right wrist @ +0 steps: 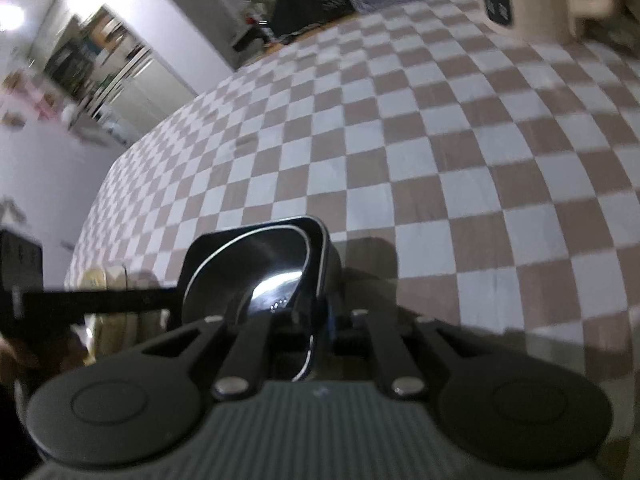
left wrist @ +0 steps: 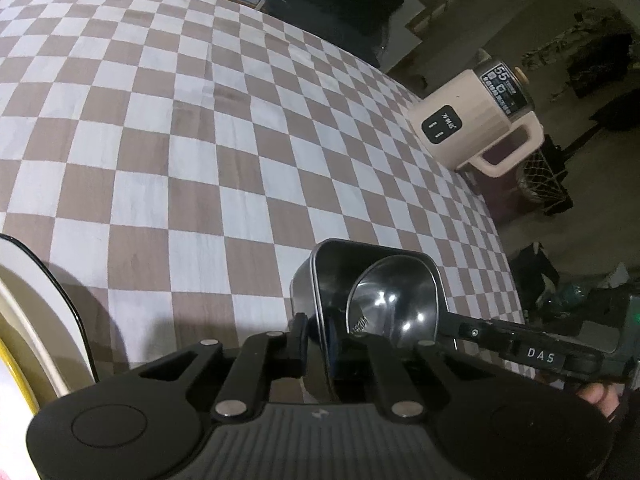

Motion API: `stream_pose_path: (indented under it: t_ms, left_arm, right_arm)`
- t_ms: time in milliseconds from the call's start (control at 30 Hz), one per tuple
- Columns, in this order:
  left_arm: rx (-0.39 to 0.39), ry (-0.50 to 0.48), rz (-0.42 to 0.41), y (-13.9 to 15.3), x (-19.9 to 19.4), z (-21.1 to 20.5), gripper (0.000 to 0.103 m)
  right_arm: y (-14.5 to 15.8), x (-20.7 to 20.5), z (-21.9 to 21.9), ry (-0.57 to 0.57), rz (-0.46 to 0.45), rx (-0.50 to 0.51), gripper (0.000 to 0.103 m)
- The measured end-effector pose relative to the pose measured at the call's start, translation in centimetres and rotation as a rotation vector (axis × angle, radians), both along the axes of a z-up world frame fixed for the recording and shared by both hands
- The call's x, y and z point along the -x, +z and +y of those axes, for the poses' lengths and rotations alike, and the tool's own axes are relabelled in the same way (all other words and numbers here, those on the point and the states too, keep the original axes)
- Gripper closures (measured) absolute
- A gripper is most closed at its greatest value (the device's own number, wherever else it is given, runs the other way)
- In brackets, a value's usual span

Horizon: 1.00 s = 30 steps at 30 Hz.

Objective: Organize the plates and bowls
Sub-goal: 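Close both grippers on the rim of the stacked square steel trays, then carry the stacked steel trays with both grippers onto the cream plate stack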

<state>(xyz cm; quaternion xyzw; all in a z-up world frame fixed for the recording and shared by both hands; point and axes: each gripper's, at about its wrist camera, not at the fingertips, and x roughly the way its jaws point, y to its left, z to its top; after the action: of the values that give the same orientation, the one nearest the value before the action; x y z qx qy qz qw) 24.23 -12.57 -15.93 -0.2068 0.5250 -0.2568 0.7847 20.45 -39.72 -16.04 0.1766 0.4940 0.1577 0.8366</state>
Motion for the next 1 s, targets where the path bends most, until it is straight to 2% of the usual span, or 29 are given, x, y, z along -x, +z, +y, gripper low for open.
stream_pose_path:
  t_ms: [233, 500, 800, 1000]
  left_arm:
    - [0.046, 0.024, 0.001, -0.5, 0.1, 0.4, 0.091]
    - [0.031, 0.015, -0.04, 0.9, 0.4, 0.4, 0.091]
    - [0.098, 0.036, -0.093, 4.1, 1.5, 2.2, 0.092]
    - [0.127, 0.07, -0.152, 7.1, 3.1, 4.3, 0.092]
  right_arm:
    - [-0.5, 0.5, -0.4, 0.005, -0.025, -0.046, 0.092]
    - [0.1, 1.1, -0.5, 0.015, -0.003, -0.046, 0.091]
    - [3.8, 2.0, -1.6, -0.084, -0.149, -0.177, 0.092]
    - [6.3, 2.4, -0.4, -0.104, -0.222, -0.238, 0.092]
